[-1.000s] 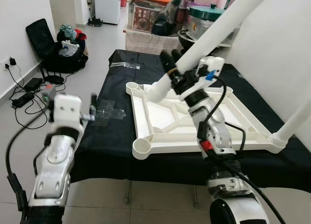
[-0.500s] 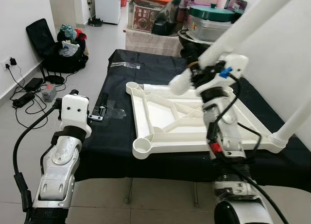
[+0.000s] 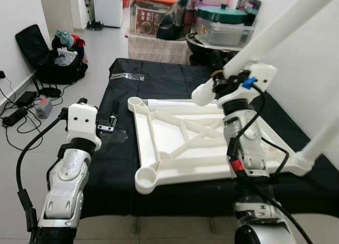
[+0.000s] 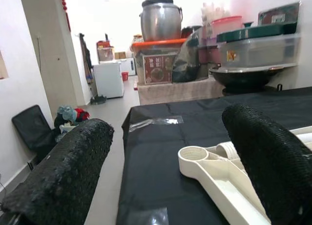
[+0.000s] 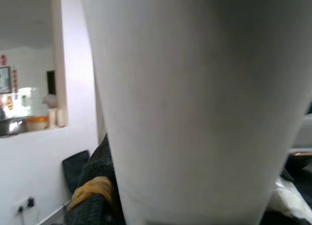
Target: Building children table
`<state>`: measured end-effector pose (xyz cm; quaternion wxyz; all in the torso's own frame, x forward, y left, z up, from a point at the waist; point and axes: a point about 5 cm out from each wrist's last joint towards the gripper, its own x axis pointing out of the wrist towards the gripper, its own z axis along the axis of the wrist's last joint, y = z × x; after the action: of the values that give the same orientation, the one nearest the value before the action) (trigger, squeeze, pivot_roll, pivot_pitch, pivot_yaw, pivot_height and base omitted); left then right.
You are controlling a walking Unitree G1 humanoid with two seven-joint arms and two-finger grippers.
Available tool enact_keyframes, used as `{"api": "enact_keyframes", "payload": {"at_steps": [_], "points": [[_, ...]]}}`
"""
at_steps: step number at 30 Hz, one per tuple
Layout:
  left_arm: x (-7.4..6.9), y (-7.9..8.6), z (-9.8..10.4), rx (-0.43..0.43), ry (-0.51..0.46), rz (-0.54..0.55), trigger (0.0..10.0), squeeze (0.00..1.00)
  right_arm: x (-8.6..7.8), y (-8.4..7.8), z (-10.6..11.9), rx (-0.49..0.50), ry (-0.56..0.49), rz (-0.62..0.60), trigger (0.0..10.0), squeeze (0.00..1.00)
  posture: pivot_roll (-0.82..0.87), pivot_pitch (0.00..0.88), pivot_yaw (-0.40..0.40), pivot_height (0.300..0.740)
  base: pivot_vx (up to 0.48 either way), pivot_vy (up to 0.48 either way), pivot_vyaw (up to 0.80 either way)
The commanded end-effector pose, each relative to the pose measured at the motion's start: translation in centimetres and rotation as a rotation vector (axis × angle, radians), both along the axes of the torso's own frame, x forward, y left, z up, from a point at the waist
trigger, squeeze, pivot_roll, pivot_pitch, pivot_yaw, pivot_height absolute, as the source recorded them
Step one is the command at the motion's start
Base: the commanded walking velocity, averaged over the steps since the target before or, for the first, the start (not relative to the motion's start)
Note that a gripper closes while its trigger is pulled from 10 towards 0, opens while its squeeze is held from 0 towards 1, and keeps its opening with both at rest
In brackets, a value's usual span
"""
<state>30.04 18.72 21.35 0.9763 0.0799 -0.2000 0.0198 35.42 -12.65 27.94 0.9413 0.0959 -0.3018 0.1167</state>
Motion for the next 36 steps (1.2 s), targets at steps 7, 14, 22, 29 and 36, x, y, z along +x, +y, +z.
{"api": "enact_keyframes", "payload": {"at_steps": [7,14,22,29,36], "points": [[0.3,-0.7,-1.0,0.002,0.035,-0.029,10.0,0.0,0.1,0.0,-0.8,-0.01,0.037,0.022,0.0,0.0,0.14,0.0,-0.137,0.74,0.197,0.0,0.11],[0.3,-0.8,-1.1,0.009,0.042,-0.033,10.0,0.0,0.2,0.0,-1.2,-0.022,0.056,0.012,0.0,0.0,0.14,0.0,-0.136,0.74,0.0,-0.307,0.8],[0.6,-1.1,-1.4,0.015,0.053,-0.048,10.0,0.0,-0.2,0.1,-1.8,-0.022,0.079,0.068,0.0,0.0,0.13,0.0,-0.132,0.74,0.0,-0.334,0.69],[0.7,-1.1,-1.8,0.001,0.066,-0.055,10.0,0.0,-0.5,1.1,-2.2,-0.031,0.123,0.226,0.0,0.0,0.13,0.0,-0.135,0.74,0.0,0.0,0.0],[0.5,-1.4,-2.1,-0.006,0.076,-0.078,10.0,0.0,-0.6,1.4,-2.5,-0.02,0.135,0.244,0.0,0.0,0.13,0.0,-0.136,0.74,0.0,0.0,0.0]]}}
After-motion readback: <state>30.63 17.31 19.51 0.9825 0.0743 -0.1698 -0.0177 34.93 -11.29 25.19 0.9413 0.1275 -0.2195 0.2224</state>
